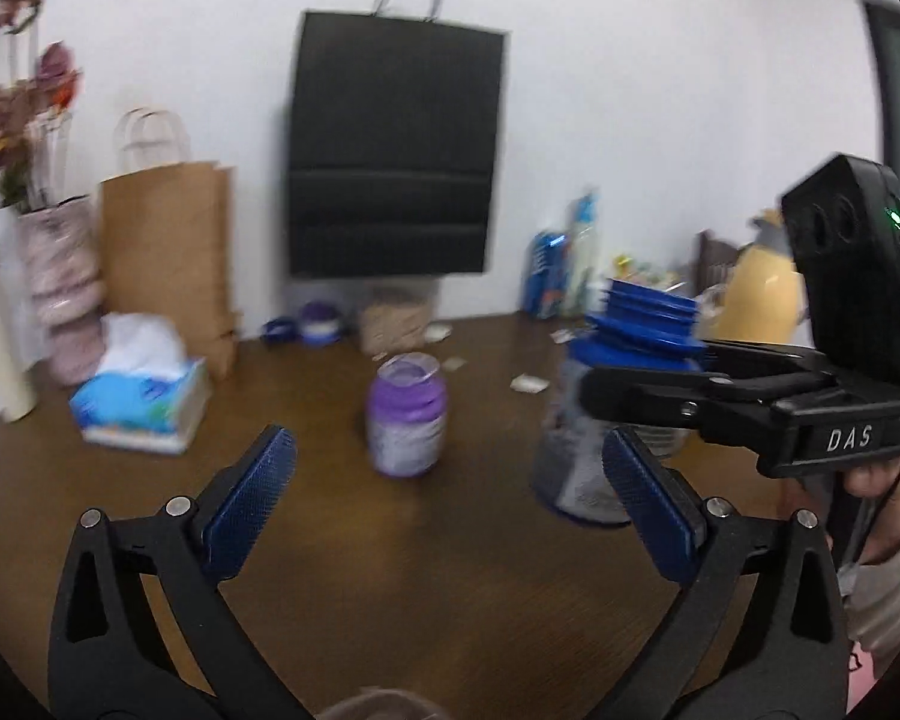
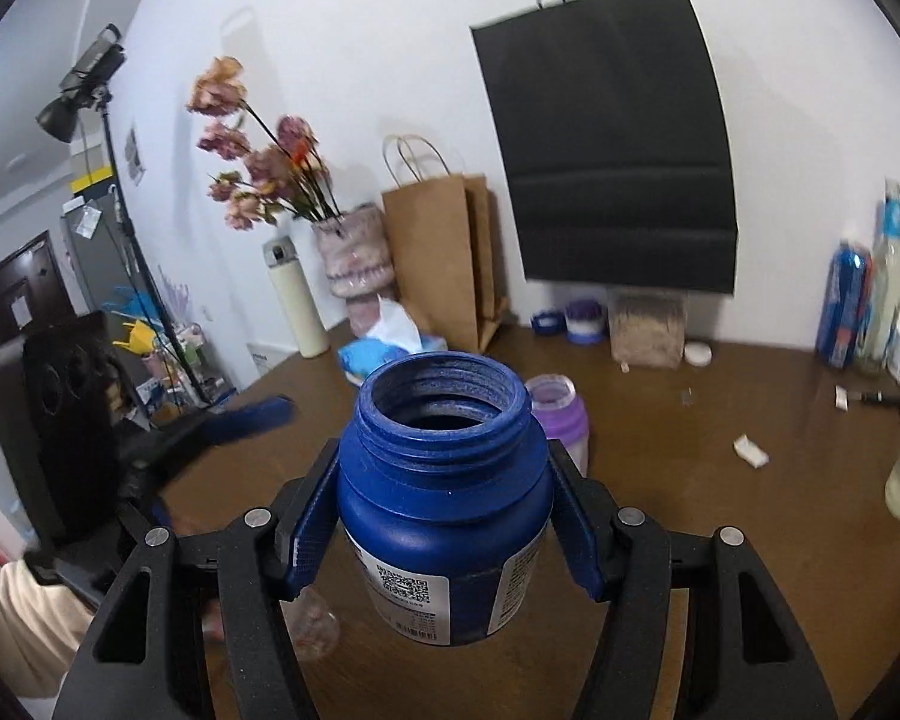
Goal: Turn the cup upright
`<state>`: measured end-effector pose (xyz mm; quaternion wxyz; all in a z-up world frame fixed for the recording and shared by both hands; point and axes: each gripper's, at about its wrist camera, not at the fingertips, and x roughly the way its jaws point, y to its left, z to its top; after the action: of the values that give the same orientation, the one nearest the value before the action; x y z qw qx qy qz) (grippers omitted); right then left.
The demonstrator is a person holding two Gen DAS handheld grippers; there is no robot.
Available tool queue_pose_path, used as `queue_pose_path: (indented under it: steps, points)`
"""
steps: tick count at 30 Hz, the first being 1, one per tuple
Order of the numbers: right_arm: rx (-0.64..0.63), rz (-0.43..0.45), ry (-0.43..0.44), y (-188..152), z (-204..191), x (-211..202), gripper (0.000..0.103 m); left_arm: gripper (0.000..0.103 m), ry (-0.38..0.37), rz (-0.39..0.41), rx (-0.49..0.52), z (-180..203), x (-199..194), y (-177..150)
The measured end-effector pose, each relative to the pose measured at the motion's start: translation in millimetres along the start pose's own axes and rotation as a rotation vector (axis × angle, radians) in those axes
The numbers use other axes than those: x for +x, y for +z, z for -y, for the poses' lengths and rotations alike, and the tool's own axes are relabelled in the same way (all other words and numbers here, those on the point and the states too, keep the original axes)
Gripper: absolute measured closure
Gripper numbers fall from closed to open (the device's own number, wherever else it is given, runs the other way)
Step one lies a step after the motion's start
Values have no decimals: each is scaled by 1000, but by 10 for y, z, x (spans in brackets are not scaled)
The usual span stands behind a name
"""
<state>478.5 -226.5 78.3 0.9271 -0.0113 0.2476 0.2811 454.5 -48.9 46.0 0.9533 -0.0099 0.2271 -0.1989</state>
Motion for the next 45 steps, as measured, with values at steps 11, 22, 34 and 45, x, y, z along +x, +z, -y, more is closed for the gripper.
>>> queue_pose_path:
  steps: [11,22,34,45]
  points:
    - [-59,-141,-109,-748,-134,366,35,2,103,-113,-113,-66,-332,-781]
    - [-112,-165,-191,-1095,-262,418,34,0,157,-105,-159,-28,-541,-971]
    - [-95,-120,-199,-853,-536,-96,27,0,218,-27,-143,113,-956,-741]
    - [-56,-62,-259,-761,-874,-1219,23,0,359,51,-97,152,-1705,-630]
